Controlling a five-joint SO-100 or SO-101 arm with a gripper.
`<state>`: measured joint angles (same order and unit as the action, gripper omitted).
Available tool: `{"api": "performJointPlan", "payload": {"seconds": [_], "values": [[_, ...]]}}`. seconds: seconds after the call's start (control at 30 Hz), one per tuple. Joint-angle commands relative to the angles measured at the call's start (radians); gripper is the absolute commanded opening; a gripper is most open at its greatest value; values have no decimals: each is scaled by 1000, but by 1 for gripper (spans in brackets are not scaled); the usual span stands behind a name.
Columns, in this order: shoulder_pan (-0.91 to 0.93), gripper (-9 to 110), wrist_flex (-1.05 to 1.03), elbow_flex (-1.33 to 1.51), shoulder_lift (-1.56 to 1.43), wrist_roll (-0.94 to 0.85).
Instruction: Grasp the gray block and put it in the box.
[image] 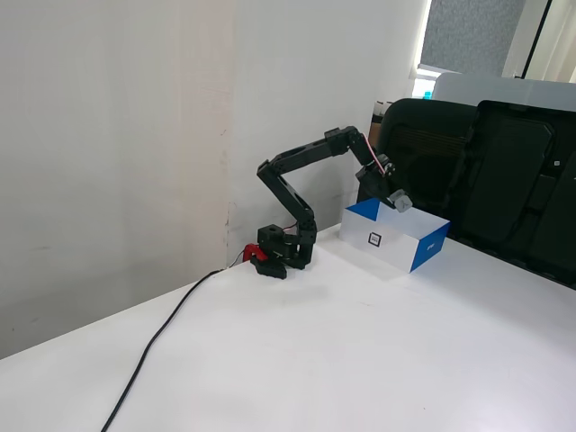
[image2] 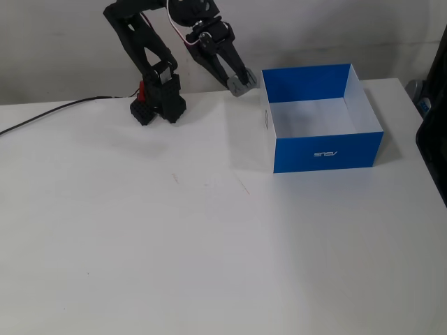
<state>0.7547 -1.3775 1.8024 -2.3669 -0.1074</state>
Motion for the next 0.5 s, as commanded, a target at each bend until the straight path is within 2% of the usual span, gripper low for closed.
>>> {"api": "performJointPlan", "payload": {"seconds": [0.0, 0.47], "values": [[41, 0, 54, -6, -37, 21], [224, 0, 244, 78, 18, 67]]}}
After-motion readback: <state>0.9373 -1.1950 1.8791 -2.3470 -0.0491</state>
